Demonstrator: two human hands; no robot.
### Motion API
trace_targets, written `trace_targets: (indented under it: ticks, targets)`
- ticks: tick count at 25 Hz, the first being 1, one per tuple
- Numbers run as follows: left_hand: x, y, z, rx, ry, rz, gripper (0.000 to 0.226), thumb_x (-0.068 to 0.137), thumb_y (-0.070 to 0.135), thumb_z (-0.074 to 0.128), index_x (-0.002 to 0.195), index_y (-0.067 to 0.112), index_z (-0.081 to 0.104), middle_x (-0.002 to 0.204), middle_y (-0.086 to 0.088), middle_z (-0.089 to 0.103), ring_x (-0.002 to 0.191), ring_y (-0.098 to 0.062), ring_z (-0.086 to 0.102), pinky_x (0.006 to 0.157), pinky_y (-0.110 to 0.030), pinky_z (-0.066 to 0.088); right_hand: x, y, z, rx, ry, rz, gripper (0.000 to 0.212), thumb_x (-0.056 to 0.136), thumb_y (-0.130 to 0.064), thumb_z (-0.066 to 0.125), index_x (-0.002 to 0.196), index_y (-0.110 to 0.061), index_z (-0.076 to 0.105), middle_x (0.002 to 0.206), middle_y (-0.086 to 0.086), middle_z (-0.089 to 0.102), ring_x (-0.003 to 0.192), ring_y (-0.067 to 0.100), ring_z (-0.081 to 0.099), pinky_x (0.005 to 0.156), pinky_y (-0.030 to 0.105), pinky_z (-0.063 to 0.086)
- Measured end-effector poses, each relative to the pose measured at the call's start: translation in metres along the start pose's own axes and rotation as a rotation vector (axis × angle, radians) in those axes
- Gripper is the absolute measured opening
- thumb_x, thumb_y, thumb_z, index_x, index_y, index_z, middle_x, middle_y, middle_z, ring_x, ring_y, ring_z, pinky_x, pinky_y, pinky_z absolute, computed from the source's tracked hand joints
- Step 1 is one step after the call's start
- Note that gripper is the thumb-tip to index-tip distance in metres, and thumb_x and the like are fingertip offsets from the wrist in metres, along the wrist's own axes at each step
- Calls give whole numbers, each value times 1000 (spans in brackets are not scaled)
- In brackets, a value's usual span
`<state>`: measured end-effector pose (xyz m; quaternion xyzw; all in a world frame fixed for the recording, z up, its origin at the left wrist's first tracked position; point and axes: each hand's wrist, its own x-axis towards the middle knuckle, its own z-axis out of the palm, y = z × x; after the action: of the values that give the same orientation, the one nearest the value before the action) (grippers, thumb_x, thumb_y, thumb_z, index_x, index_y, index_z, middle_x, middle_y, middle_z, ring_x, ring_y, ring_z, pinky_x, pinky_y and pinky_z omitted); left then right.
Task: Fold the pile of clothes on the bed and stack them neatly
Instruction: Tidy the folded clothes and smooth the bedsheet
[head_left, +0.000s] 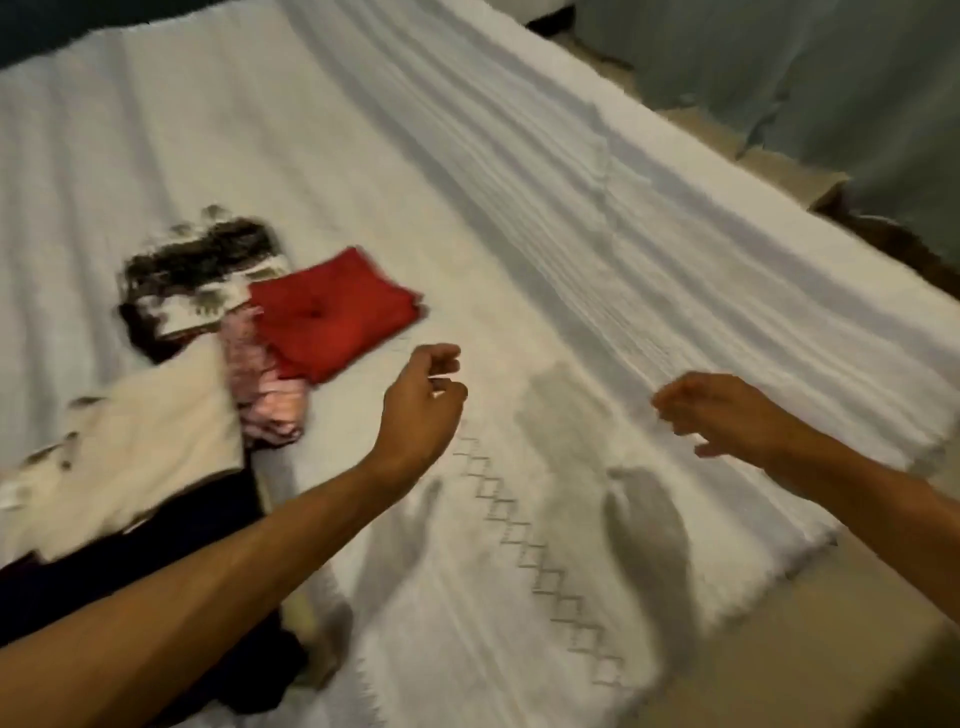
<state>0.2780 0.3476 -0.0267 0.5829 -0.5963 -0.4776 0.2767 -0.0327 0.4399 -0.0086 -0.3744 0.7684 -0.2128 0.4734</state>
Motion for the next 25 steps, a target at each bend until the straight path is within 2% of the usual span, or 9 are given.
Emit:
trace_targets:
  ticks: [4,6,9,11,14,16,20,23,25]
  targets:
    - [2,-77,-155,2,158,-116,36,94,5,65,124,25,63,117,9,69,102,-8,67,87,-29,57,68,-80,137,-60,-194,83,14,97,-30,71,107,-20,69,117,8,72,110,29,66,91,47,55]
    - [7,-107,-220,-29,248,-185,32,95,8,68,119,28,66,113,13,72,99,-4,69,85,-26,57,100,-126,203,-11,-222,102,46,85,-43,82,120,-20,62,119,9,67,112,29,65,90,45,55]
    - [30,-135,-278,-185,270,-280,22,95,17,73,115,27,70,109,4,76,101,-11,72,93,-34,57,143,-181,272,262,-177,171,99,40,-69,94,118,-16,65,114,7,63,105,26,65,91,49,59]
    - [61,-147,-295,-275,225,-321,25,94,26,76,118,27,69,112,1,76,106,-13,72,97,-35,56,176,-209,310,433,-54,199,91,39,-61,98,110,-13,68,103,8,59,91,25,61,91,52,60]
    - [114,-160,-295,-471,170,-387,33,93,30,76,123,23,65,117,-3,76,112,-15,71,104,-33,51,218,-230,347,576,144,202,77,61,-44,97,123,-11,65,94,3,63,75,18,62,58,33,60]
    - [139,-167,-286,-623,120,-409,32,95,29,72,124,20,62,120,0,73,116,-14,67,110,-32,45,234,-237,356,675,123,170,58,73,-31,93,121,-15,65,106,3,69,88,19,68,65,35,61]
    - [156,-181,-267,-763,104,-444,41,96,29,69,132,16,54,121,4,73,115,-6,66,105,-25,43,249,-238,365,748,-51,178,75,69,-24,96,133,-20,59,126,6,68,111,30,68,79,49,62]
    - [158,-190,-265,-754,119,-435,35,96,23,71,126,16,56,107,9,79,102,0,73,83,-14,51,246,-232,364,747,-10,174,64,78,-3,86,135,-16,59,126,8,68,109,33,67,73,50,64]
    - [158,-196,-265,-735,129,-418,31,97,20,71,124,16,57,112,6,78,103,0,73,80,-12,53,238,-223,354,750,74,180,60,79,3,81,134,-12,61,124,10,68,104,31,68,74,47,63]
